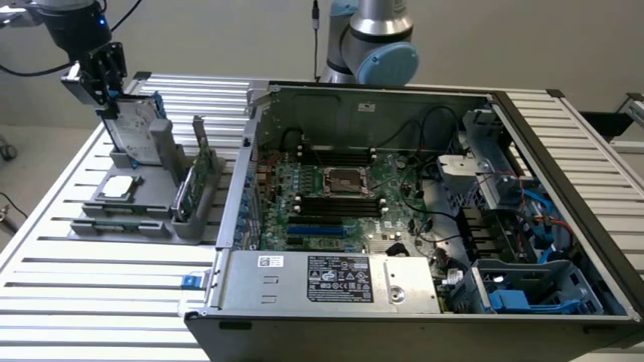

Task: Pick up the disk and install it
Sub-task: 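Pick up the disk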

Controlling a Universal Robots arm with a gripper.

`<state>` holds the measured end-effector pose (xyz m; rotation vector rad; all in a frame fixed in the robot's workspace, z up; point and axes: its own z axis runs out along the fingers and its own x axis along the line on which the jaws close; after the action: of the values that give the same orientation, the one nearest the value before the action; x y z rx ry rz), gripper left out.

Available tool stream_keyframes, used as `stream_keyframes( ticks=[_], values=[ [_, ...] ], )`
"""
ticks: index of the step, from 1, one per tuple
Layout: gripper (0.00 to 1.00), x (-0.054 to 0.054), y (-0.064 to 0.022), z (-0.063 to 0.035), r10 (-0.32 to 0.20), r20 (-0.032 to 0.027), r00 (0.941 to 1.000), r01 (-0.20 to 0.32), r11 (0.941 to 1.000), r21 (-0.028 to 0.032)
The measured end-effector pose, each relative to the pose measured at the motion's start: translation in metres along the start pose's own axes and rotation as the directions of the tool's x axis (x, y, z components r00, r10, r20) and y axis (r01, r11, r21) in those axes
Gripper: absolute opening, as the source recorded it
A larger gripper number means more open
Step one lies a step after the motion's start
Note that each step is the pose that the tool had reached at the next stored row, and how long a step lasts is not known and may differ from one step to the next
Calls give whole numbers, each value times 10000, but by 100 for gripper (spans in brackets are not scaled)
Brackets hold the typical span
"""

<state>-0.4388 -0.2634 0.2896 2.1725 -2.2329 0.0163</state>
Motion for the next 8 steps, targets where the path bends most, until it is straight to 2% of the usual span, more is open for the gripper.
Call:
stream_keyframes(
  ticks=[8],
  values=[
    [48, 0, 11, 19, -1, -1, 10000, 1, 10000, -12]
  ],
)
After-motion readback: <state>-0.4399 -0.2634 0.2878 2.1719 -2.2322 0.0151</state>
